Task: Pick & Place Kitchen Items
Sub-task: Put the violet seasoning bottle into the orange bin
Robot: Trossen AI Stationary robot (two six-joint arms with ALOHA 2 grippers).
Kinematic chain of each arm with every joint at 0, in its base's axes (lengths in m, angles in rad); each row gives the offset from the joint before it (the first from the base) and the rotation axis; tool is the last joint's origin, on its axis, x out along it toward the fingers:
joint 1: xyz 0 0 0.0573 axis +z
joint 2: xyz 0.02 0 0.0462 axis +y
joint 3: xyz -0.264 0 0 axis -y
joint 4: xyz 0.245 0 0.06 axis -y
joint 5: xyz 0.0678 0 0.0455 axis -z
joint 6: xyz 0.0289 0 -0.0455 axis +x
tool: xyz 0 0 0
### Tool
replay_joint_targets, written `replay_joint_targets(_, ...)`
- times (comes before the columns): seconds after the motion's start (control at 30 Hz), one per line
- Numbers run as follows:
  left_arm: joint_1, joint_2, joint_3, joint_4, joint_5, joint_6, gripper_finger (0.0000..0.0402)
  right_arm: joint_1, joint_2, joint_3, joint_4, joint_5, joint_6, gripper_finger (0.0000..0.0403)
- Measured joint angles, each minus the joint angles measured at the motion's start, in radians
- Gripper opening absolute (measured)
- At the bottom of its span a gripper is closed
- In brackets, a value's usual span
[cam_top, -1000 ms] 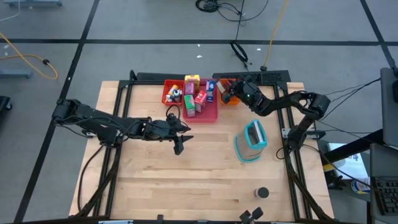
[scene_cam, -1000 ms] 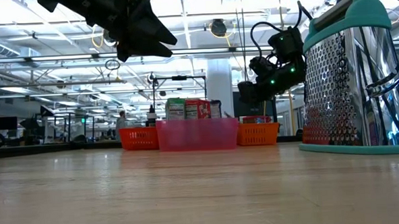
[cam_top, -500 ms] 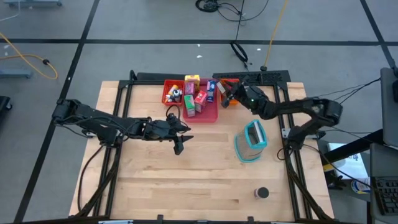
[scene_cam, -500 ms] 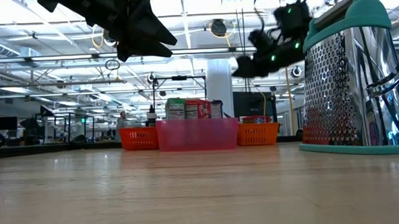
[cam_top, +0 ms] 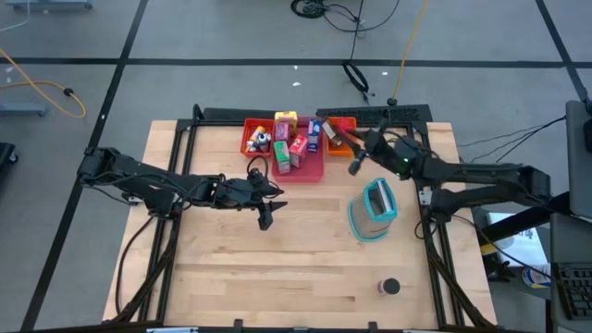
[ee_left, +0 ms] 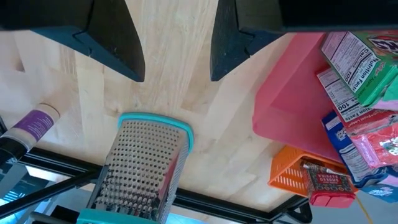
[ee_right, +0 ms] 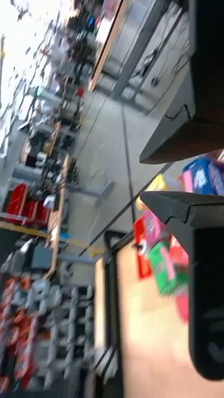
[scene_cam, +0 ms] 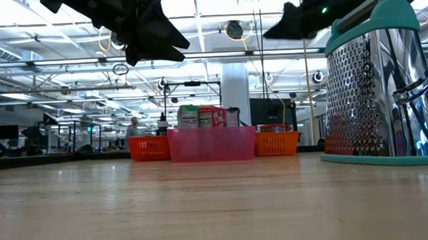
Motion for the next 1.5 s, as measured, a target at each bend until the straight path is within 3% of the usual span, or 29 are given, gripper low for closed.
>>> replay_joint_targets(0.23,0.0,0.0,0.0,0.0,0.0,0.001,0.0184,0.171,-0.146,0.0,-0.112,-0.001,0.059,0.0073)
replay_joint_targets(0.5,0.0,0.0,0.0,-0.001,0.0,0.001,0.0184,0.422,-0.21,0.0,-0.188,-0.003,0.088,0.0073)
replay_joint_targets(1.07,0.0,0.0,0.0,-0.006,0.0,0.003,0.0184,0.936,-0.202,0.0,-0.279,-0.005,0.226,0.0073)
replay_joint_targets(1.5,0.0,0.0,0.0,-0.005,0.001,-0.038,0.0184,1.312,-0.102,0.0,-0.301,-0.004,0.355,0.0073)
